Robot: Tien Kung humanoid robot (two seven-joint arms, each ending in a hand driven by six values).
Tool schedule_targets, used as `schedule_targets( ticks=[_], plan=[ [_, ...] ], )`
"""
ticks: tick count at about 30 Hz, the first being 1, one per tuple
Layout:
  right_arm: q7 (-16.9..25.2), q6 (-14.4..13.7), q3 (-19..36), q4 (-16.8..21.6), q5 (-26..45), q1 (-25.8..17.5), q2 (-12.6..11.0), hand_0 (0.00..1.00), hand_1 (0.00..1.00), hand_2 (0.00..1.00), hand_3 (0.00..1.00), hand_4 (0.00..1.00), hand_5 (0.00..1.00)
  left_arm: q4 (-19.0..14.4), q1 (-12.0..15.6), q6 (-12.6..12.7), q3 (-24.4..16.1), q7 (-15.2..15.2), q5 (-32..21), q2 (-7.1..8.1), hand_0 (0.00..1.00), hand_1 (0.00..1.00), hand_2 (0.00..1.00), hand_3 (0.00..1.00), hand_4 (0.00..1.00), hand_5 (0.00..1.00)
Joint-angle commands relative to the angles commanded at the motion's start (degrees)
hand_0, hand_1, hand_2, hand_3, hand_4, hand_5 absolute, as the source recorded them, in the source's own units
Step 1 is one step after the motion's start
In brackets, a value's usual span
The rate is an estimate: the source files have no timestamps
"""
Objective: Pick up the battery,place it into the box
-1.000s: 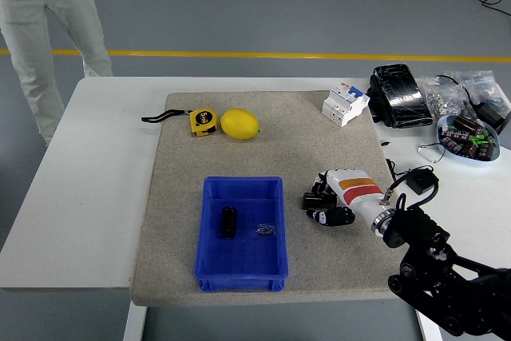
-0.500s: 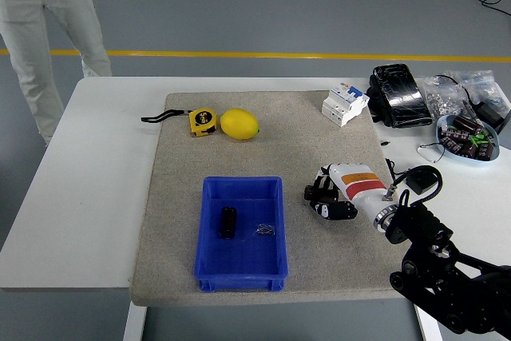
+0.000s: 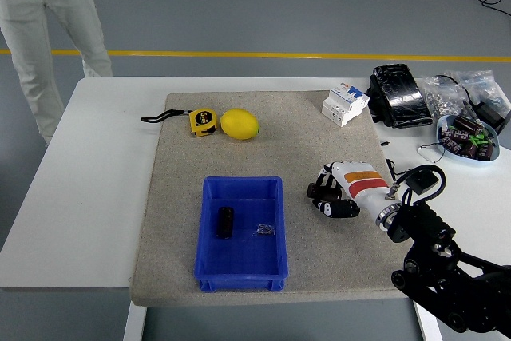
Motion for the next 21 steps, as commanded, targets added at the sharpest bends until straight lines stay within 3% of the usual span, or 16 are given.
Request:
schedule_targets(
  ticks=[21],
  plan=[
    [-1.1, 0.1, 1.7, 4.8, -3.0, 0.4, -0.5, 0.258, 0.392, 0.458, 0.499, 0.775, 0.179, 0.1, 0.0, -0.2, -0.1, 0.1, 0.1, 0.3, 0.723, 0.69, 0.74, 0.681, 0.714, 0.672]
  ],
)
